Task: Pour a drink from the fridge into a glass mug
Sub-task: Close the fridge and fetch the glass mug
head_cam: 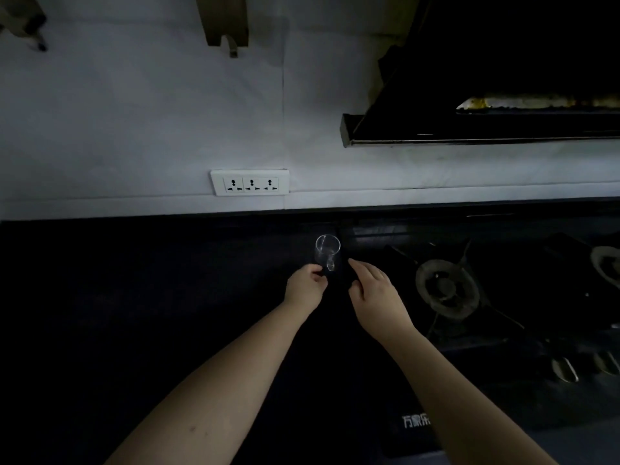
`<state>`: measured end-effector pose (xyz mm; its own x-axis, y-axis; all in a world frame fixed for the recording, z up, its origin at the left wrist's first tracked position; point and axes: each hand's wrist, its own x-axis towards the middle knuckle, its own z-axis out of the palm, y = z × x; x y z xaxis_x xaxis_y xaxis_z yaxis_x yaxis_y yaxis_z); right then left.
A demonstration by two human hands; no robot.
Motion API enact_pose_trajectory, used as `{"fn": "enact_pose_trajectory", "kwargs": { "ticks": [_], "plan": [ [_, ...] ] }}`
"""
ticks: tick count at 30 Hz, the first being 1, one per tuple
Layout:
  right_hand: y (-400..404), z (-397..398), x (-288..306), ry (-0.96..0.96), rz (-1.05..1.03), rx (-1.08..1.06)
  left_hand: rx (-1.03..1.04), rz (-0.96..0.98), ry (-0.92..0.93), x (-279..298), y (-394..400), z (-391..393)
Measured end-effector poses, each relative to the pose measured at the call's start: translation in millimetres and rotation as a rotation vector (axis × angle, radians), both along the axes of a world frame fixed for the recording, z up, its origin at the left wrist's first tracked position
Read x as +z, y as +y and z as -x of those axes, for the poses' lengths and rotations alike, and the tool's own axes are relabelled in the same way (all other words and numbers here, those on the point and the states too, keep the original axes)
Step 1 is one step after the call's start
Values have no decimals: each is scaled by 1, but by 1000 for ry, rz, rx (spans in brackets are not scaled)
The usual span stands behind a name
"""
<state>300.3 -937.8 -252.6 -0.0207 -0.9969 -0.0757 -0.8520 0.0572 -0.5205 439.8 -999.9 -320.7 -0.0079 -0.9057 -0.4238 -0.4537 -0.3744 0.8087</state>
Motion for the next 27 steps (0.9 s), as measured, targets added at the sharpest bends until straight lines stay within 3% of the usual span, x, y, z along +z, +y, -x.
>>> {"fn": "enact_pose_trajectory", "kwargs": {
  "ticks": [6, 16, 27],
  "plan": [
    [-1, 8, -10, -9, -73, -87, 123, -103, 195, -5, -9, 15],
    [-2, 13, -20, -156, -133, -130, 224, -163, 363, -5, -13, 34],
    [9, 4, -22, -637, -226, -350, 142, -20, 307, 11, 5, 8]
  ]
}}
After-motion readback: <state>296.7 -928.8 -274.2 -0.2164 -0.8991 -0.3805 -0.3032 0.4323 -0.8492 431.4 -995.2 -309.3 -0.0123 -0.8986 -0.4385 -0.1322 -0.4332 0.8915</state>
